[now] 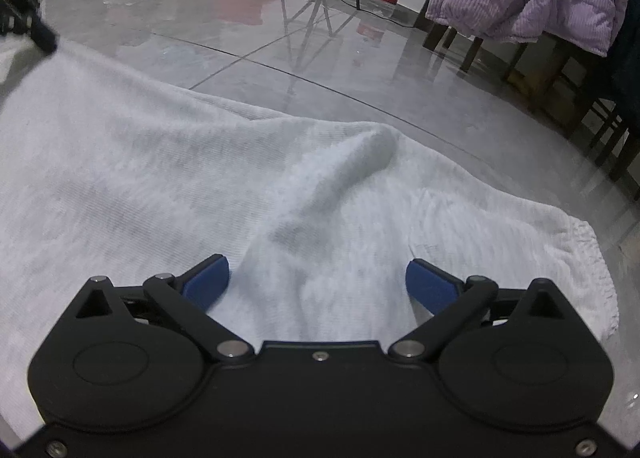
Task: Fold clothes
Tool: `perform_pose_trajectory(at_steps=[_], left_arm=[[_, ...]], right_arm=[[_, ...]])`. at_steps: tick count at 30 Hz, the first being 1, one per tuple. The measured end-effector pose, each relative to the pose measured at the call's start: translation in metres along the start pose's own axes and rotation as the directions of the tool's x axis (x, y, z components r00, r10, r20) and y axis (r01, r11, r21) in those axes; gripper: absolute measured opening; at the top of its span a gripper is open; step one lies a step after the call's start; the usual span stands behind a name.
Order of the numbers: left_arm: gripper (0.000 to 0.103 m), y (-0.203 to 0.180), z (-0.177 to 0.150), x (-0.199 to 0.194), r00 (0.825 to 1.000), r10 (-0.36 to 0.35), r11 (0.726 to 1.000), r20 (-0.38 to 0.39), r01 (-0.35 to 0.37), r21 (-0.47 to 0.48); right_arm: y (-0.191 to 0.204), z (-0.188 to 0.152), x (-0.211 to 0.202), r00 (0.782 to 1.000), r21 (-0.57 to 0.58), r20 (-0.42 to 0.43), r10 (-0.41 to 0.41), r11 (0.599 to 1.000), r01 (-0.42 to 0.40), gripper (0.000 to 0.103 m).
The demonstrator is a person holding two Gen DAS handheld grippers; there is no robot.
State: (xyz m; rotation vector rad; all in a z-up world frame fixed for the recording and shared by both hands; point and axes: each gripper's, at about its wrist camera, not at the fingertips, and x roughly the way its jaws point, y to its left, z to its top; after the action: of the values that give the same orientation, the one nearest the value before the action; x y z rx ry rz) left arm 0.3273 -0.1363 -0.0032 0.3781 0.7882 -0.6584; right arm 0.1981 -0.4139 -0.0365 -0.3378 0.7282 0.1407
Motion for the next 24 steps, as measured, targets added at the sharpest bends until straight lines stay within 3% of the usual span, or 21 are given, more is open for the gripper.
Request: perform_pose_trajectory(at_steps=[5, 10, 12, 13, 15, 17, 18, 21, 23, 24], left_arm=[[0.002, 0.000, -0.018, 0.018, 0.996, -0.003, 0.999, -0.084, 0.000, -0.036], [0.006, 0.006, -0.019, 0.015, 0.996, 0.039, 0.996, -0.077, -0.044, -0.071], [0.009, 0.008, -0.019, 0.013, 0.983, 0.157, 0.986, -0.091, -0.162, -0.046], [0.013, 0.010, -0.021, 0.011, 0.978, 0.182, 0.981, -0.100, -0.188, -0.048], [0.030, 0.016, -0.025, 0.002, 0.974, 0.196, 0.977, -0.115, -0.204, -0.059], [0.056, 0.014, -0.035, -0.015, 0.982, 0.153, 0.988, -0.114, -0.155, -0.013], [0.059, 0.014, -0.042, -0.023, 0.982, 0.143, 0.990, -0.121, -0.143, 0.014], [0.061, 0.018, -0.067, -0.039, 0.973, 0.160, 0.987, -0.166, -0.153, 0.056], [0.061, 0.025, -0.084, -0.046, 0.965, 0.171, 0.985, -0.198, -0.166, 0.041], [0.061, 0.027, -0.090, -0.048, 0.963, 0.176, 0.984, -0.206, -0.172, 0.038]], right_arm=[[-0.001, 0.002, 0.001, 1.000, 0.026, -0.007, 0.009, 1.000, -0.008, 0.100], [-0.003, 0.007, -0.009, 1.000, 0.009, 0.012, 0.017, 1.000, -0.017, 0.100], [-0.005, 0.013, -0.018, 0.998, 0.000, 0.068, 0.016, 1.000, -0.016, 0.101], [-0.006, 0.016, -0.020, 0.996, -0.004, 0.086, 0.016, 1.000, -0.015, 0.101], [-0.005, 0.023, -0.020, 0.995, -0.016, 0.096, 0.016, 1.000, -0.015, 0.101], [0.002, 0.032, -0.024, 0.990, -0.071, 0.131, 0.045, 0.997, -0.036, 0.101], [0.008, 0.036, -0.025, 0.986, -0.119, 0.148, 0.081, 0.991, -0.063, 0.100], [0.033, 0.051, -0.024, 0.956, -0.347, 0.169, 0.239, 0.923, -0.170, 0.094], [0.057, 0.068, -0.013, 0.931, -0.516, 0.152, 0.331, 0.830, -0.211, 0.081], [0.069, 0.079, -0.004, 0.919, -0.570, 0.133, 0.372, 0.787, -0.236, 0.068]])
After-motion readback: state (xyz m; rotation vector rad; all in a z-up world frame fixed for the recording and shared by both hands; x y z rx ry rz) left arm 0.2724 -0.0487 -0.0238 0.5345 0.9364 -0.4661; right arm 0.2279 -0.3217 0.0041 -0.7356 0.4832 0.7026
